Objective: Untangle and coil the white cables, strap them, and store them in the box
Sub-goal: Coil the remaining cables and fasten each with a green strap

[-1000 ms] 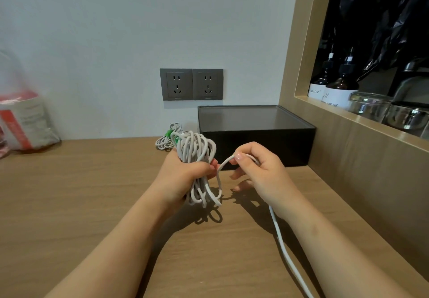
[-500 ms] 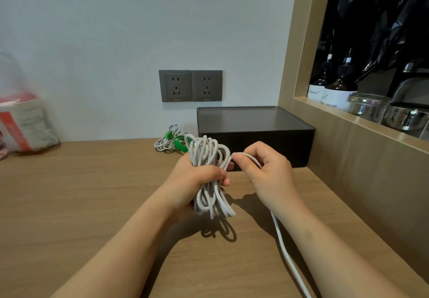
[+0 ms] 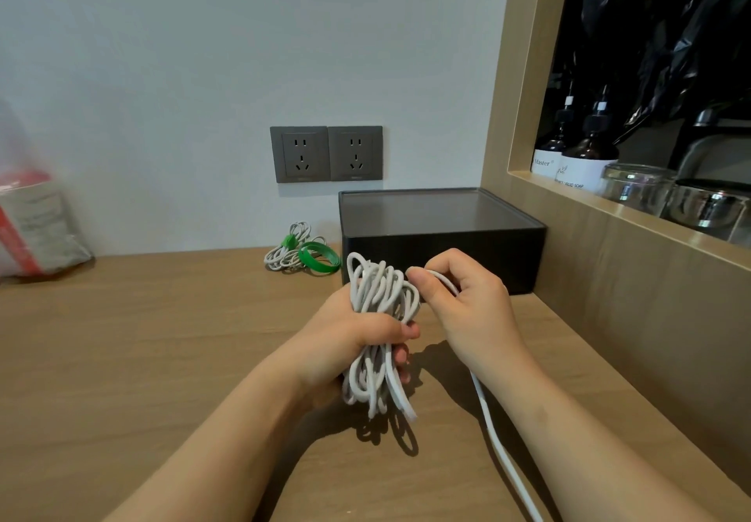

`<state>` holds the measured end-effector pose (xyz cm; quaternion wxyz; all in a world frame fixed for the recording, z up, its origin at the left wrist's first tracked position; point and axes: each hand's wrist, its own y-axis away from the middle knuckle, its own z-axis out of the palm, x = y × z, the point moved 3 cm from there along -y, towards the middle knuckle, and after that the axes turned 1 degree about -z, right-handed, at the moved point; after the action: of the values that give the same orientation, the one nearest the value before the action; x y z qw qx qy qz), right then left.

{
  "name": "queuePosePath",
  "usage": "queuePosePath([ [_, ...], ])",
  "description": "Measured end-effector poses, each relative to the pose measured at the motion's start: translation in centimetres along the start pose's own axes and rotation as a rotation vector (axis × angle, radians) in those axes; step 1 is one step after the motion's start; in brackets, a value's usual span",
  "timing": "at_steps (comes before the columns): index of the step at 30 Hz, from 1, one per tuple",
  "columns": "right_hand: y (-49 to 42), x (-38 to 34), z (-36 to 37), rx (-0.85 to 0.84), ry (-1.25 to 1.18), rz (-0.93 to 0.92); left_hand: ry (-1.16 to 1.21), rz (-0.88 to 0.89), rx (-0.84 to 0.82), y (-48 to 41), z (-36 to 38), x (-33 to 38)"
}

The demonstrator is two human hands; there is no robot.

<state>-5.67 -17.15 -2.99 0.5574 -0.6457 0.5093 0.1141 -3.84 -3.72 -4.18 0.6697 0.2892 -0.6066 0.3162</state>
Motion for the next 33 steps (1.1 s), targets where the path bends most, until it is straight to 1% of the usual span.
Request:
queuePosePath([
  [3, -0.2, 0.2, 0.3, -0.035, 0.026, 0.048, -0.051, 0.003, 0.146, -0.4, -0.3, -0.2],
  [5, -0.2, 0.4, 0.5, -0.086, -0.021, 0.153, -0.052, 0.030, 0.239, -0.7, -0.7, -0.2],
  [6, -0.1, 0.6, 0.5, -0.135, -0.132, 0.244, -0.038, 0.050, 0.296, -0.8, -1.0, -0.1],
  [9, 0.4, 0.8, 0.8, -0.328, -0.678, 0.578, 0.114, 0.109, 0.537, -1.0, -2.9, 0.0],
  [10, 0.6, 0.8, 0.9, -0.379, -0.769, 0.648, 0.174, 0.120, 0.620, -0.9, -3.6, -0.1],
  [11, 0.6, 0.9, 0.9, -0.428, -0.785, 0.691, 0.223, 0.132, 0.693, -0.8, -4.4, -0.1],
  [12, 0.7, 0.9, 0.9, -0.476, -0.752, 0.716, 0.261, 0.146, 0.754, -0.6, -5.1, -0.1],
  [14, 0.8, 1.0, 0.9, -0.542, -0.617, 0.731, 0.334, 0.174, 0.851, -0.3, -6.5, -0.2],
  [15, 0.8, 1.2, 0.8, -0.544, -0.542, 0.734, 0.375, 0.182, 0.900, -0.1, -7.2, -0.2],
  [17, 0.6, 1.5, 0.4, -0.466, -0.394, 0.706, 0.445, 0.188, 0.966, 0.3, -8.3, -0.3],
  [19, 0.2, 1.9, 0.0, -0.319, -0.248, 0.598, 0.442, 0.147, 0.933, 0.3, -8.4, -0.5],
  [21, -0.2, 2.3, -0.1, -0.184, -0.104, 0.459, 0.397, 0.086, 0.839, 0.0, -7.4, -0.8],
  [23, -0.4, 2.5, 0.2, -0.116, -0.047, 0.363, 0.366, 0.052, 0.749, -0.4, -6.0, -1.0],
  [27, -0.3, 2.3, 0.7, -0.112, -0.045, 0.298, 0.309, -0.045, 0.602, -1.1, -4.1, -1.5],
  [30, -0.1, 1.9, 1.1, -0.160, -0.016, 0.232, 0.346, -0.082, 0.569, -1.0, -3.8, -1.8],
  [33, 0.3, 1.3, 1.9, -0.253, 0.081, 0.113, 0.359, -0.065, 0.571, -1.0, -3.7, -1.8],
])
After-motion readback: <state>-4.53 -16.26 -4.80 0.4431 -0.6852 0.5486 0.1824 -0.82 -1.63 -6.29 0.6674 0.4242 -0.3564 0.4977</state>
